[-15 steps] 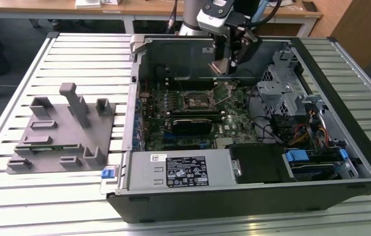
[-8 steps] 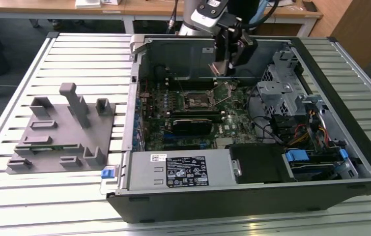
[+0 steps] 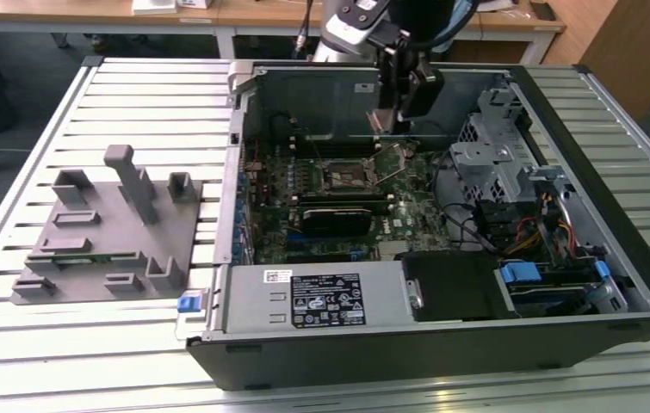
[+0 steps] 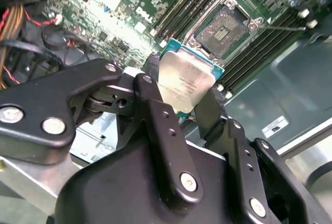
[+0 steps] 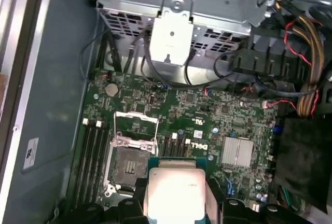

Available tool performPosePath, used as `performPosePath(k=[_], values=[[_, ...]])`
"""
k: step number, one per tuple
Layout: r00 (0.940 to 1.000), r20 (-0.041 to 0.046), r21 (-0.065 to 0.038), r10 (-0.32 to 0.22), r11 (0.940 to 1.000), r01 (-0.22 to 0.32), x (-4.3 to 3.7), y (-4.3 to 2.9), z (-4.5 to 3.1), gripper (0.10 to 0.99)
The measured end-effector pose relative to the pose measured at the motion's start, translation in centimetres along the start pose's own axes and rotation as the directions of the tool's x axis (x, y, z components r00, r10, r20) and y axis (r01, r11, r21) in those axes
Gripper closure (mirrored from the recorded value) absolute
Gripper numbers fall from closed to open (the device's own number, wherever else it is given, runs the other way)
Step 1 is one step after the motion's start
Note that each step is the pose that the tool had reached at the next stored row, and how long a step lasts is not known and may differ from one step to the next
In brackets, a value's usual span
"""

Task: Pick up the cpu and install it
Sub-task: 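Place the cpu into insertion slot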

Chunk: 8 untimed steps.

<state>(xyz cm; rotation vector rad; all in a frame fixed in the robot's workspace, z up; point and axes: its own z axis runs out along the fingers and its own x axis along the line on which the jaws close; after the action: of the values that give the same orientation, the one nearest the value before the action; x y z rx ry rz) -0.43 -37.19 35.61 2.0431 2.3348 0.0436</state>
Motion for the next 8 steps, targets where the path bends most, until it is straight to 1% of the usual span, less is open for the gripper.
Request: performPosePath(k=[5,8], values=[[0.997,0.0036,0.001,0.078,0.997,-0.078,0.02,-0.07,0.16,0.561],[0.9958,0.0044,0.001,0.091,0.9958,-0.091,0.35,-0.15,0.32,0.561]])
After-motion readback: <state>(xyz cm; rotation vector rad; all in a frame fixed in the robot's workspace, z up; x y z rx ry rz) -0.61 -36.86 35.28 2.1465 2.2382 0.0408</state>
